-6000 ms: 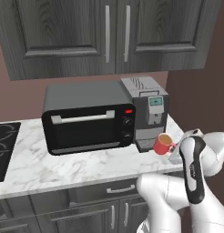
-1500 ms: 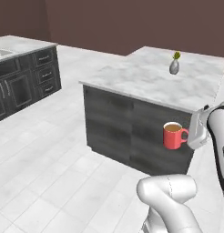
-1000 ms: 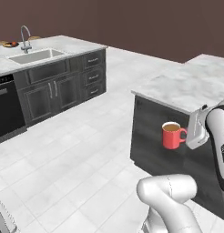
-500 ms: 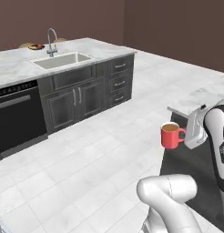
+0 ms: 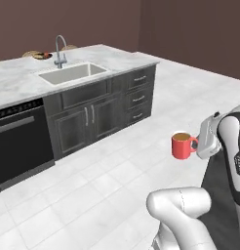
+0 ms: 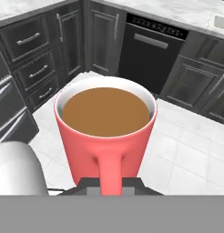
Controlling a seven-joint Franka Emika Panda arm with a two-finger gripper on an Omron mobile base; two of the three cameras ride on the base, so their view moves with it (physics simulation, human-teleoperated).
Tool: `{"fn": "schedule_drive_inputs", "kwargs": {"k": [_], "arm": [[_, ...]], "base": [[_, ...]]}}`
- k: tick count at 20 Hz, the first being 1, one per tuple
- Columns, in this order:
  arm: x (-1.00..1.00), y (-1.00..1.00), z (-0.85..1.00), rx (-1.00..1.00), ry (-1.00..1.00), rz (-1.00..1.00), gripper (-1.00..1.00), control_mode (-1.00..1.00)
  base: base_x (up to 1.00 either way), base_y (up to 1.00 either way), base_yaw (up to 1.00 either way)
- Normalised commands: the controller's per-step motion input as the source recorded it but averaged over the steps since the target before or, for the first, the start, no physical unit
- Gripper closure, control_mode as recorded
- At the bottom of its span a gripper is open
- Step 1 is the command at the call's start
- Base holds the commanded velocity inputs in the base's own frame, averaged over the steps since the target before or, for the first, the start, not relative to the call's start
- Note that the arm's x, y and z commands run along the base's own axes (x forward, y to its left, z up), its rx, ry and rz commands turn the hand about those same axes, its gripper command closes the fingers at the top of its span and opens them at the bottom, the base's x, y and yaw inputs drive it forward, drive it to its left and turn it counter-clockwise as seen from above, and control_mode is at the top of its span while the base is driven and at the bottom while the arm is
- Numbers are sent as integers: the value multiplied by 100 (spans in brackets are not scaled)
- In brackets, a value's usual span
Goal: Pick up the brewed coffee from the coffee machine and place it next to the breakfast plate on the dining counter.
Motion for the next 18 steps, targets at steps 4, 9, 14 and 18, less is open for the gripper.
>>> {"fn": "schedule_drive_inputs", "kwargs": {"k": [4, 9, 14, 18], "arm": [[0, 0, 0, 0, 0, 0, 100, 100], [0, 0, 0, 0, 0, 0, 100, 100], [0, 0, 0, 0, 0, 0, 100, 100], [0, 0, 0, 0, 0, 0, 100, 100]], "base": [[100, 0, -18], [100, 0, -29], [97, 0, -43], [88, 2, -48]]}}
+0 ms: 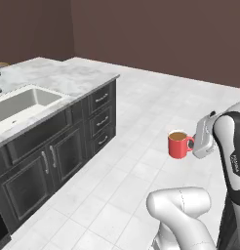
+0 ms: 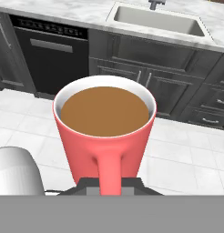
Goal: Pick up the brewed coffee from the coffee machine and place it next to the breakfast plate on the dining counter.
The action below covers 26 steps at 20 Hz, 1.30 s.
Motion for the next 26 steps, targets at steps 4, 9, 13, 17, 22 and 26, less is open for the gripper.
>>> {"fn": "schedule_drive_inputs", "kwargs": {"k": [4, 9, 13, 17, 22, 26], "arm": [[0, 0, 0, 0, 0, 0, 100, 100], [0, 0, 0, 0, 0, 0, 100, 100], [0, 0, 0, 0, 0, 0, 100, 100], [0, 0, 0, 0, 0, 0, 100, 100], [0, 0, 0, 0, 0, 0, 100, 100], [0, 0, 0, 0, 0, 0, 100, 100]], "base": [[83, 13, -50], [75, 28, -54], [72, 36, -57], [96, 53, -47], [100, 67, -26], [100, 63, -12]]}}
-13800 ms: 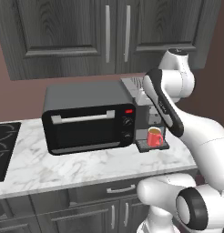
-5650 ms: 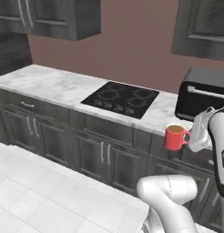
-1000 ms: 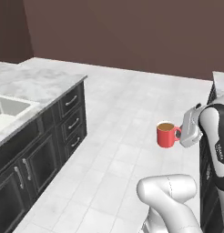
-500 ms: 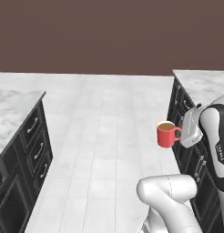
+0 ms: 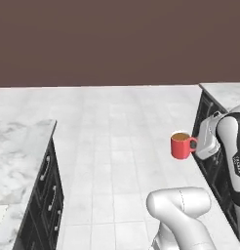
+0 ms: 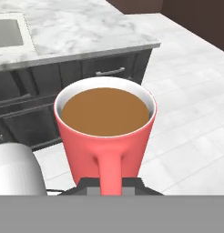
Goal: Pick up the brewed coffee from the coffee machine and place it next to the breakfast plate on the dining counter.
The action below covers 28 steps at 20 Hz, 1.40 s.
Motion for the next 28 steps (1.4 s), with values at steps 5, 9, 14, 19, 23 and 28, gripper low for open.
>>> {"fn": "schedule_drive_inputs", "kwargs": {"k": [5, 9, 14, 19, 23, 28], "arm": [[0, 0, 0, 0, 0, 0, 100, 100], [0, 0, 0, 0, 0, 0, 100, 100], [0, 0, 0, 0, 0, 0, 100, 100], [0, 0, 0, 0, 0, 0, 100, 100], [0, 0, 0, 0, 0, 0, 100, 100], [0, 0, 0, 0, 0, 0, 100, 100]], "base": [[100, 24, -2], [100, 0, 0], [100, 5, 4], [100, 1, 25], [100, 0, 35], [100, 0, 41]]}}
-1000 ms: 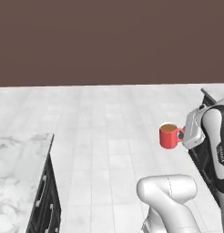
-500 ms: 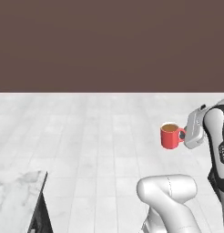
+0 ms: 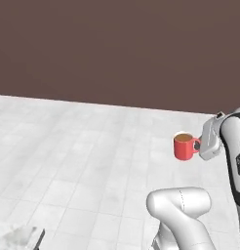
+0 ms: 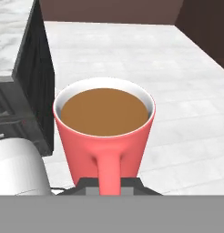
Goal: Pick up the brewed coffee from the coffee machine and place it next to the breakfast plate on the dining counter.
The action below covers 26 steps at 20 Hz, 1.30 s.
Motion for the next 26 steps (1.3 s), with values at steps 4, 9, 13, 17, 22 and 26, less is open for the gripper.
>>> {"fn": "schedule_drive_inputs", "kwargs": {"k": [4, 9, 13, 17, 22, 26], "arm": [[0, 0, 0, 0, 0, 0, 100, 100], [0, 0, 0, 0, 0, 0, 100, 100], [0, 0, 0, 0, 0, 0, 100, 100], [0, 0, 0, 0, 0, 0, 100, 100], [0, 0, 0, 0, 0, 0, 100, 100], [0, 0, 0, 0, 0, 0, 100, 100]], "base": [[100, 0, 47], [100, 0, 49], [100, 0, 51], [100, 0, 50], [100, 0, 51], [100, 0, 51]]}}
